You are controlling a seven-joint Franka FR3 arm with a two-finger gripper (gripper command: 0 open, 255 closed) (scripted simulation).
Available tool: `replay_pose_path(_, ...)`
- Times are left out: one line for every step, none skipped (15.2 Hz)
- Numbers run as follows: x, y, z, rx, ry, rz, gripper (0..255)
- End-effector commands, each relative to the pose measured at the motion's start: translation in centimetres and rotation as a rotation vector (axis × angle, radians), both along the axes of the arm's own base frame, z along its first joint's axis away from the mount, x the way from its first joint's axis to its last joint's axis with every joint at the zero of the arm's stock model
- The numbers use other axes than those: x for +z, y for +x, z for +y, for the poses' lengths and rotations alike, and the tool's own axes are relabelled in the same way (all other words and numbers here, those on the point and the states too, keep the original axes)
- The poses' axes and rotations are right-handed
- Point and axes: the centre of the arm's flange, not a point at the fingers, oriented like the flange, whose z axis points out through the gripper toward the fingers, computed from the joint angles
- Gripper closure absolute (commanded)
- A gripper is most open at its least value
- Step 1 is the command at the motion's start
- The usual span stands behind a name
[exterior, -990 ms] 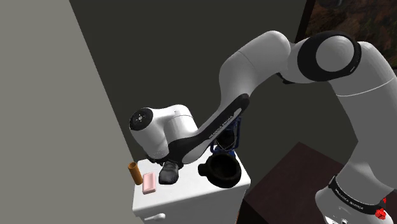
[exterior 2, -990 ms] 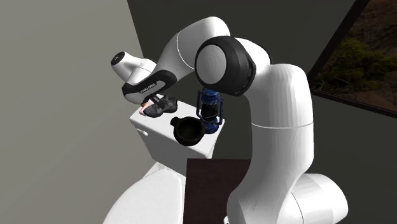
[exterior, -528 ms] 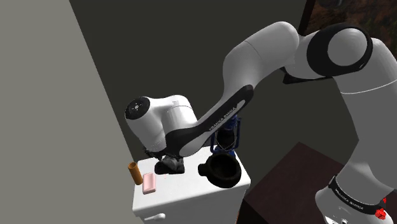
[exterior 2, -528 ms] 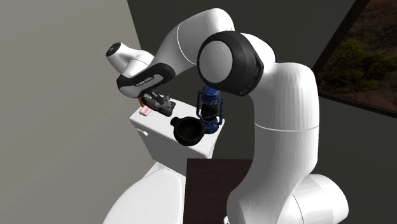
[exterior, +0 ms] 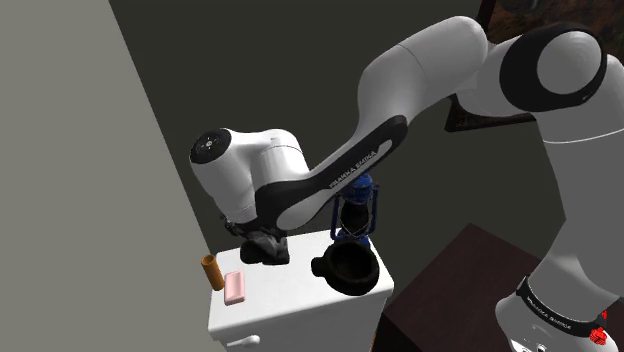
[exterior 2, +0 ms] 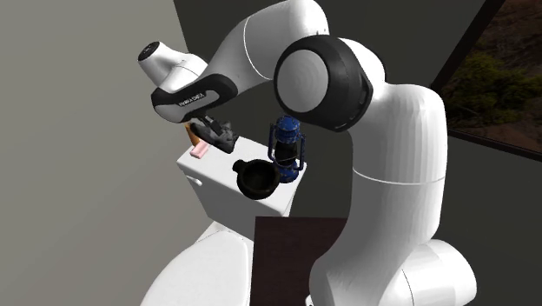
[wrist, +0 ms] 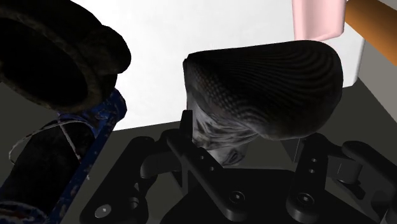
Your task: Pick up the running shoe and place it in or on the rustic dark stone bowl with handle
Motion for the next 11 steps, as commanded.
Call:
replay_pose_path(1.2,-0.1,0.1,0.000,0.000,0.000,255)
replay_pose_path(1.7,-0.1,0.1,0.000,0.000,0.000,255)
replay_pose_path(2.3,-0.1,0.1,0.000,0.000,0.000,255)
replay_pose_path(2.8,-0.1,0.1,0.000,0.000,0.000,255)
replay_pose_path(3.3,-0.1,0.1,0.000,0.000,0.000,255)
replay_pose_path(3.9,-0.1,0.1,0.000,0.000,0.000,255)
replay_pose_path(4.4,-0.1,0.1,0.000,0.000,0.000,255)
replay_pose_path(4.9,-0.1,0.1,0.000,0.000,0.000,255)
replay_pose_path(5.4,-0.1,0.1,0.000,0.000,0.000,255)
replay_pose_path(5.6,-0.1,0.1,0.000,0.000,0.000,255)
replay_pose_path(5.7,-1.0,-0.8,0.000,0.000,0.000,255)
